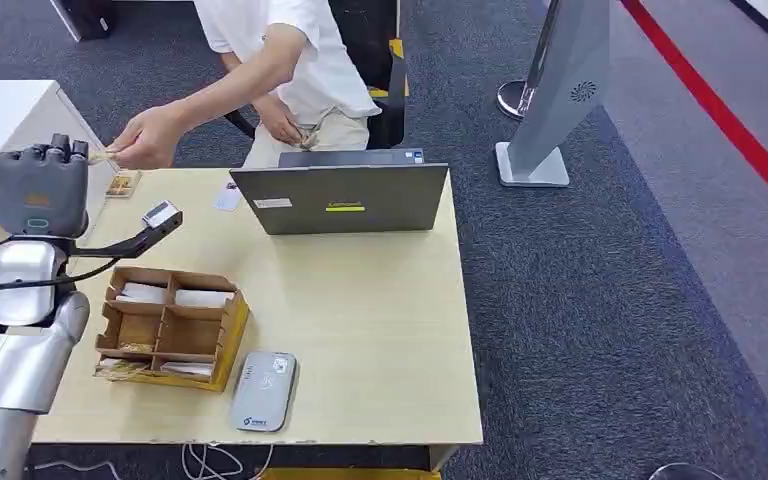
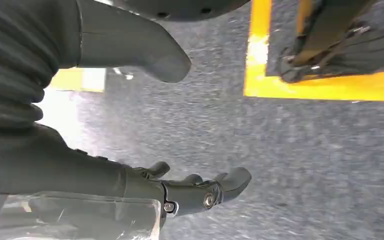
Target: Pass the card to the sensor for recognition and then transmit it.
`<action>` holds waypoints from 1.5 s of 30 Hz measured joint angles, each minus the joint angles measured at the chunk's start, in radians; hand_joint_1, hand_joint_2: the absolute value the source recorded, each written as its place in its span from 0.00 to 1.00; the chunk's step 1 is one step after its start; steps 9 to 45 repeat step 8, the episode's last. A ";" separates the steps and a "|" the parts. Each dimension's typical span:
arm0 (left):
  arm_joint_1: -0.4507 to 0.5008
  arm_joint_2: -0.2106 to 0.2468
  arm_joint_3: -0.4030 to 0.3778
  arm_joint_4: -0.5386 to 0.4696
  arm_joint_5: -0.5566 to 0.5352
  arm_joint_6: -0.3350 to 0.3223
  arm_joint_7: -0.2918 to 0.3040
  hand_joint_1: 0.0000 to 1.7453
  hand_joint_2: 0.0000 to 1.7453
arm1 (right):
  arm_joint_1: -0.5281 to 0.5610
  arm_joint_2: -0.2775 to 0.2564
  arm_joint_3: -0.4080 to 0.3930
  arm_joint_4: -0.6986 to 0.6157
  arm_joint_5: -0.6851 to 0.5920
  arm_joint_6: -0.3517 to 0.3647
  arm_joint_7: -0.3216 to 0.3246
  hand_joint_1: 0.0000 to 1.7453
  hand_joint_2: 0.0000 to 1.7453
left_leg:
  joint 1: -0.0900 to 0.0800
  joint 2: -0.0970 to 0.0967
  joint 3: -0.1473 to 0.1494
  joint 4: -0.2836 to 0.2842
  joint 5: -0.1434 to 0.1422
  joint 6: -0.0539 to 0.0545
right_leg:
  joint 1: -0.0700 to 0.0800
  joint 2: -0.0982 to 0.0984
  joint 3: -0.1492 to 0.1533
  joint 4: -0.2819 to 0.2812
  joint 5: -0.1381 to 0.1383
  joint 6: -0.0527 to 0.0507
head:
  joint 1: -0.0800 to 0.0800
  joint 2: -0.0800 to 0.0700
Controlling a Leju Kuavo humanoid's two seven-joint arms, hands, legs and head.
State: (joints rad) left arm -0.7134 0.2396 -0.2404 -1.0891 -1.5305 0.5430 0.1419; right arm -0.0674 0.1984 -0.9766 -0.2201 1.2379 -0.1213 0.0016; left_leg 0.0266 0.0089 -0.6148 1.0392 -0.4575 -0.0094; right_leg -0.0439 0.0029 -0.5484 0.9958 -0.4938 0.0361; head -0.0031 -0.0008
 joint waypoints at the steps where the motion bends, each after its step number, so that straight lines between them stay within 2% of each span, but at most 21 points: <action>1: -0.015 0.000 0.002 0.005 0.000 -0.017 -0.004 1.00 1.00 | -0.007 0.000 0.002 0.000 0.000 0.001 -0.003 0.00 1.00 | 0.000 0.000 0.000 0.000 0.000 0.000 | 0.000 0.000 0.000 0.000 0.000 0.000 | 0.000 0.000; 2: -0.031 0.000 0.002 0.005 0.000 -0.044 -0.009 1.00 1.00 | -0.015 0.000 0.005 0.000 0.000 0.003 -0.001 0.00 1.00 | 0.000 -0.001 0.000 0.000 0.000 0.000 | 0.000 -0.001 0.000 0.000 0.000 0.000 | 0.000 0.000; 3: -0.043 0.000 0.003 0.005 0.000 -0.060 -0.010 0.00 1.00 | -0.023 0.000 0.007 0.000 0.000 0.003 0.001 0.00 1.00 | 0.000 -0.001 0.000 0.000 0.000 0.000 | 0.000 -0.001 0.001 0.000 0.000 0.000 | 0.000 0.000; 5: -0.054 0.000 0.004 0.003 0.002 -0.085 -0.020 0.00 1.00 | -0.033 0.000 0.008 0.001 0.000 0.004 0.002 0.00 1.00 | 0.000 -0.001 0.000 0.000 0.000 0.000 | 0.000 -0.002 0.001 0.000 0.000 0.000 | 0.000 0.000; 7: -0.045 -0.002 0.005 -0.005 0.014 -0.104 -0.032 0.00 1.00 | -0.032 0.000 0.008 0.003 0.001 0.005 0.035 0.00 1.00 | 0.000 -0.001 0.000 0.000 0.000 0.000 | 0.000 -0.002 0.002 0.000 0.000 0.000 | 0.000 0.000; 45: -0.033 -0.004 0.005 -0.005 0.019 -0.095 -0.038 0.00 1.00 | -0.027 0.000 0.008 0.003 0.002 0.005 0.041 0.00 1.00 | 0.000 -0.002 0.000 0.000 0.000 0.000 | 0.000 -0.002 0.002 0.000 0.000 0.000 | 0.000 0.000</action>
